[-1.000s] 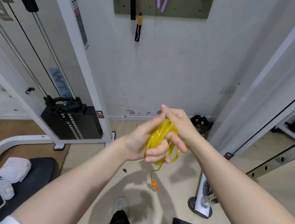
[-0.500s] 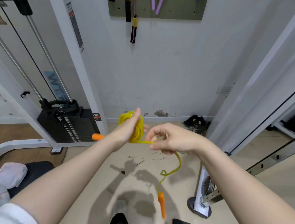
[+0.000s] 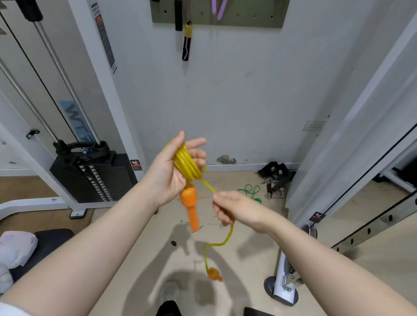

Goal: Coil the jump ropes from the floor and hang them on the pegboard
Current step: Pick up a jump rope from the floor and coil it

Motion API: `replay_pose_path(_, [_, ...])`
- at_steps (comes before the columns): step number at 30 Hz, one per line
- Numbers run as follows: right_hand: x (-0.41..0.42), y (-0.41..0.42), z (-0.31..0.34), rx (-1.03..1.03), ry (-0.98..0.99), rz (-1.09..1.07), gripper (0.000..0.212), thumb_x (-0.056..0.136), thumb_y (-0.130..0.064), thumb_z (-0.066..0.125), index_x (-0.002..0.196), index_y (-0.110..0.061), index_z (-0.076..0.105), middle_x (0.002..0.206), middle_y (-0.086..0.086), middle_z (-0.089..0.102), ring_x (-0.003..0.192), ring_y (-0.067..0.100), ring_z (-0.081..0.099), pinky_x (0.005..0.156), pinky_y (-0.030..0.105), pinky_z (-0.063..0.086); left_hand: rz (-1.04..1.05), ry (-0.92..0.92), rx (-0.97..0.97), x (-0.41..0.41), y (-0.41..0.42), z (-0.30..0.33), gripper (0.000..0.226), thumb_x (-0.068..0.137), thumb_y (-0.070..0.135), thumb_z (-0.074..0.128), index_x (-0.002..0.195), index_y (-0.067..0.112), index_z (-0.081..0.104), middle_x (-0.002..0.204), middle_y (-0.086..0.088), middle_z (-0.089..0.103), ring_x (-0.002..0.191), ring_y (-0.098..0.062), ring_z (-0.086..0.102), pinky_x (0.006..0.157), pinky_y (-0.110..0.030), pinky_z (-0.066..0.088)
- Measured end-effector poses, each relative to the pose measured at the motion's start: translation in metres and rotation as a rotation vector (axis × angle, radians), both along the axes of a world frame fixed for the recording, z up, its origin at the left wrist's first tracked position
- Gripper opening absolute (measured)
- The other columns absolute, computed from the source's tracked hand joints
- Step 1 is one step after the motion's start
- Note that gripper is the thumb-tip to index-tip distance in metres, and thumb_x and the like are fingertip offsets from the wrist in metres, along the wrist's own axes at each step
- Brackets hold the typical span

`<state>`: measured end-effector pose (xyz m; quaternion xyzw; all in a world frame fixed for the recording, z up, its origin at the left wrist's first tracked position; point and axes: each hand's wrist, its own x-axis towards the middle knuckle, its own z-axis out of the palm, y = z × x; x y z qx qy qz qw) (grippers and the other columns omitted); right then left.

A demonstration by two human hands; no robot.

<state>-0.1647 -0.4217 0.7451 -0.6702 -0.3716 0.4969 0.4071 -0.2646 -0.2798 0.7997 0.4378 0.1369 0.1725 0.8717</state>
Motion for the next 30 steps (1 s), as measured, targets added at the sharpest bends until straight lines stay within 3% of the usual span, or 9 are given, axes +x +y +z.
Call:
replay_pose_path(2, [-0.011, -0.003, 0.006, -0.177, 0.004, 0.173, 0.017, 0.100, -0.024, 0.037, 0.093, -0.017, 0.051, 0.048, -0.006, 0.048, 0.034, 0.005, 0.038, 0.041, 0.018, 0.039, 0.195, 0.117, 0.011, 0.006, 0.008, -0.019, 0.025, 0.097, 0.030, 0.043, 0.097, 0.007, 0.052, 0.067, -0.005, 0.071, 0.060, -0.011, 0.068, 0.063, -0.022, 0.054])
replay_pose_path(4, [-0.016, -0.003, 0.023, -0.273, -0.031, 0.355, 0.018, 0.098, -0.022, 0.045, 0.114, -0.022, 0.050, 0.058, -0.001, 0.049, 0.033, 0.005, 0.041, 0.038, 0.017, 0.040, 0.186, 0.326, 0.309, 0.003, 0.008, -0.036, 0.019, 0.097, 0.024, 0.045, 0.084, 0.012, 0.053, 0.075, -0.001, 0.071, 0.064, -0.005, 0.068, 0.070, -0.025, 0.050])
replay_pose_path(7, [-0.010, 0.004, 0.056, -0.137, -0.334, 0.427, 0.018, 0.092, -0.018, 0.056, 0.109, -0.011, 0.061, 0.051, -0.009, 0.046, 0.032, 0.003, 0.040, 0.036, 0.016, 0.038, 0.004, 0.551, 0.733, -0.011, -0.002, -0.051, 0.039, 0.098, 0.031, 0.042, 0.066, 0.009, 0.050, 0.047, 0.006, 0.061, 0.043, -0.001, 0.055, 0.056, -0.020, 0.042])
replay_pose_path(9, [0.003, 0.008, 0.072, 0.015, -0.466, 0.288, 0.010, 0.088, -0.020, 0.062, 0.088, -0.011, 0.066, 0.043, -0.011, 0.043, 0.035, 0.003, 0.035, 0.037, 0.017, 0.033, -0.241, 0.639, 0.618, -0.017, -0.006, -0.048, 0.064, 0.095, 0.056, 0.019, 0.079, 0.004, 0.052, 0.045, -0.003, 0.059, 0.039, -0.012, 0.052, 0.044, -0.018, 0.038])
replay_pose_path(12, [0.022, 0.013, 0.070, 0.155, -0.412, 0.049, 0.012, 0.082, -0.020, 0.070, 0.072, -0.014, 0.065, 0.042, -0.012, 0.040, 0.041, 0.004, 0.030, 0.039, 0.021, 0.028, -0.631, 0.648, 0.423, -0.021, -0.005, -0.043, 0.111, 0.073, 0.081, -0.002, 0.103, -0.003, 0.063, 0.043, -0.012, 0.053, 0.040, -0.022, 0.049, 0.054, -0.028, 0.041])
replay_pose_path(17, [0.024, 0.018, 0.029, 0.242, -0.299, -0.146, 0.024, 0.083, -0.023, 0.068, 0.061, -0.019, 0.058, 0.059, 0.005, 0.043, 0.051, 0.006, 0.038, 0.046, 0.020, 0.038, -1.110, 0.008, -0.045, -0.023, -0.007, -0.021, 0.100, 0.081, 0.076, 0.027, 0.116, -0.012, 0.056, 0.035, -0.005, 0.039, 0.032, -0.017, 0.037, 0.068, -0.021, 0.049])
replay_pose_path(20, [0.018, 0.013, 0.005, 0.195, -0.183, -0.206, 0.040, 0.093, -0.025, 0.055, 0.053, -0.022, 0.054, 0.053, -0.003, 0.044, 0.048, 0.006, 0.040, 0.052, 0.024, 0.041, -0.878, -0.245, -0.290, -0.023, -0.005, -0.011, 0.077, 0.093, 0.052, 0.039, 0.125, -0.018, 0.043, 0.045, -0.013, 0.046, 0.037, -0.025, 0.039, 0.080, -0.027, 0.050])
replay_pose_path(24, [0.002, 0.004, -0.003, 0.030, -0.023, -0.001, 0.030, 0.098, -0.026, 0.044, 0.076, -0.012, 0.059, 0.051, -0.003, 0.040, 0.042, 0.007, 0.038, 0.053, 0.025, 0.045, -0.082, 0.141, -0.091, -0.012, 0.000, -0.011, 0.065, 0.090, 0.054, 0.038, 0.110, -0.003, 0.061, 0.074, -0.010, 0.072, 0.044, -0.010, 0.056, 0.057, -0.020, 0.052])
replay_pose_path(30, [-0.023, 0.015, 0.031, -0.242, -0.353, 0.352, 0.032, 0.090, -0.025, 0.059, 0.110, 0.001, 0.056, 0.048, 0.000, 0.046, 0.033, 0.007, 0.039, 0.038, 0.017, 0.042, 0.085, 0.353, 0.176, 0.005, -0.024, -0.035, 0.034, 0.099, 0.032, 0.037, 0.121, 0.007, 0.041, 0.118, -0.019, 0.059, 0.100, -0.024, 0.063, 0.079, -0.031, 0.053])
